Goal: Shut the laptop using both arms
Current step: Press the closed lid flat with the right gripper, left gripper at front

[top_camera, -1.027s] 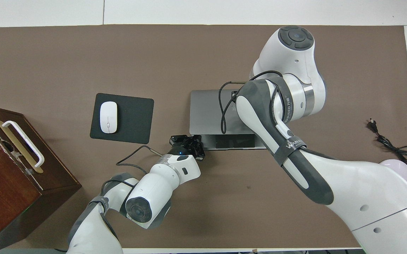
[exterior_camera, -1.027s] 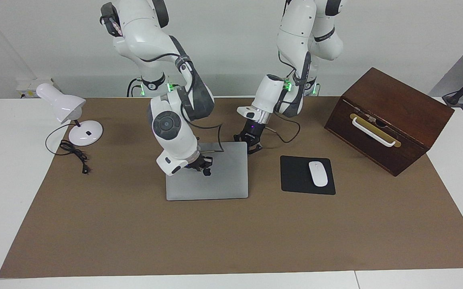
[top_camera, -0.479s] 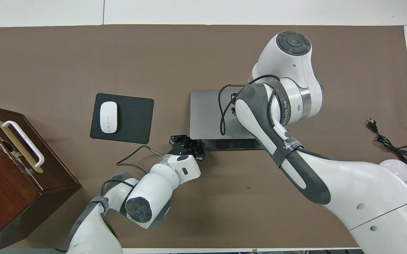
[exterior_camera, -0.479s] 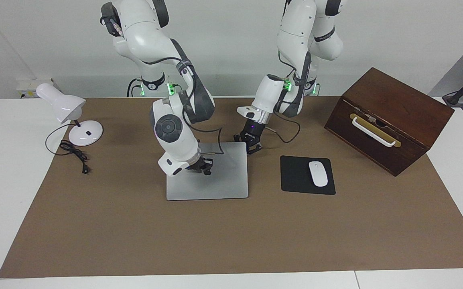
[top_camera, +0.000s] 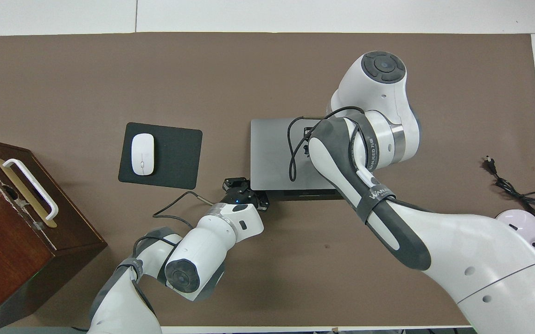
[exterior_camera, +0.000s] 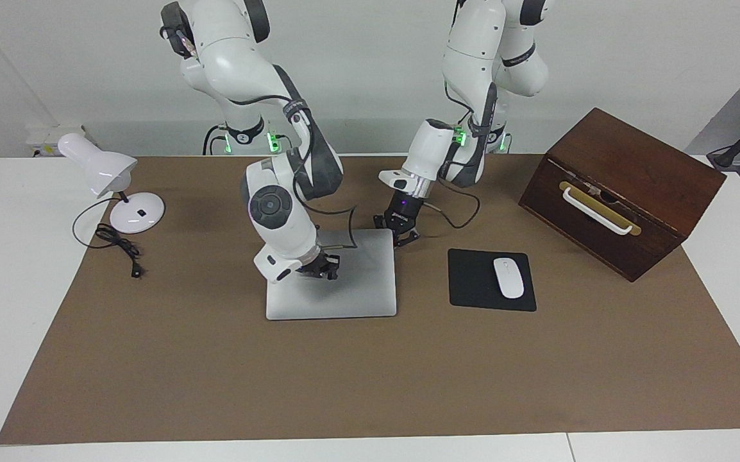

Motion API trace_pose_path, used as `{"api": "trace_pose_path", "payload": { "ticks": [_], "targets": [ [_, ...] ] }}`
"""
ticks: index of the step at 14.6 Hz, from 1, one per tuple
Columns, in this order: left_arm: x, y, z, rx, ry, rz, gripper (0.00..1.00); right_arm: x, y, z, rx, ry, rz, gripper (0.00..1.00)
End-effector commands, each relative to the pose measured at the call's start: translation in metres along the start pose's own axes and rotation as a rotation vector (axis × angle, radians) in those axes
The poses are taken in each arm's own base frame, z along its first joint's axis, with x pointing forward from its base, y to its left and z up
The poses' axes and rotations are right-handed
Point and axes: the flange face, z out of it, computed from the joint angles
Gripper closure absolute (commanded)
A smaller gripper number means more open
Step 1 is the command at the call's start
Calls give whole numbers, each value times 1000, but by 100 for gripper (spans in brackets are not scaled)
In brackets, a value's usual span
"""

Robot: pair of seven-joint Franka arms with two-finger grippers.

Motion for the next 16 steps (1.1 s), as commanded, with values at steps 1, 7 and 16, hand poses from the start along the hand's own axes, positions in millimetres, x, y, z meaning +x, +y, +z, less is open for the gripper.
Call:
{"api": "trace_pose_path", "payload": {
  "ticks": [1,7,16],
  "targets": [
    [-28,-10,10,18,-61,12,100,-8,4,0,23,2,-20,100],
    [-29,-13,10,21,-62,9,100,-9,6,4,25,10,-17,100],
    [-28,-14,10,22,-61,6,100,-9,11,-13,33,17,-6,100]
  ]
}}
